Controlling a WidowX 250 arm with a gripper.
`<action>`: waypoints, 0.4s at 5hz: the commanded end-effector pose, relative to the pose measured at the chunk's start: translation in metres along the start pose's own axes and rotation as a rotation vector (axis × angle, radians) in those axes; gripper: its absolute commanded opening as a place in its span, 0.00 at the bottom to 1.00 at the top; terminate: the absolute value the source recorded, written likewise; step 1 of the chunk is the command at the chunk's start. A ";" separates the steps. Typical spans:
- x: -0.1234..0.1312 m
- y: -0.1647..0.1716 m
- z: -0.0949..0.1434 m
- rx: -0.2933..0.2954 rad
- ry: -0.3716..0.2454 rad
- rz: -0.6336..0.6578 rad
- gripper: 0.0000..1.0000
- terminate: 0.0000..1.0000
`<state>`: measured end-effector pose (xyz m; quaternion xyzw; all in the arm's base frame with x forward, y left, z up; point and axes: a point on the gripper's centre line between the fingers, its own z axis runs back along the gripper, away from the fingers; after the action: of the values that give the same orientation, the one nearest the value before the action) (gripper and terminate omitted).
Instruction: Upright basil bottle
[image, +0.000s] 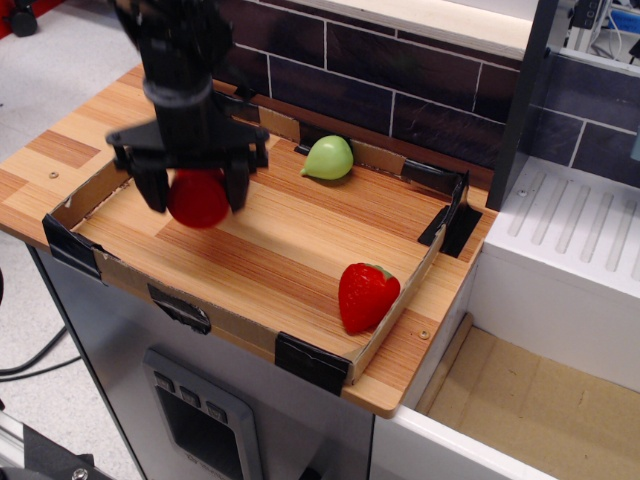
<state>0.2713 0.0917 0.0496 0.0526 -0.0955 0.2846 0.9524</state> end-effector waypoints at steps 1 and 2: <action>0.026 0.009 0.063 0.057 -0.010 0.093 0.00 0.00; 0.036 0.013 0.073 0.052 -0.025 0.118 0.00 0.00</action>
<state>0.2739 0.1040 0.1054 0.0734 -0.0634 0.3395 0.9356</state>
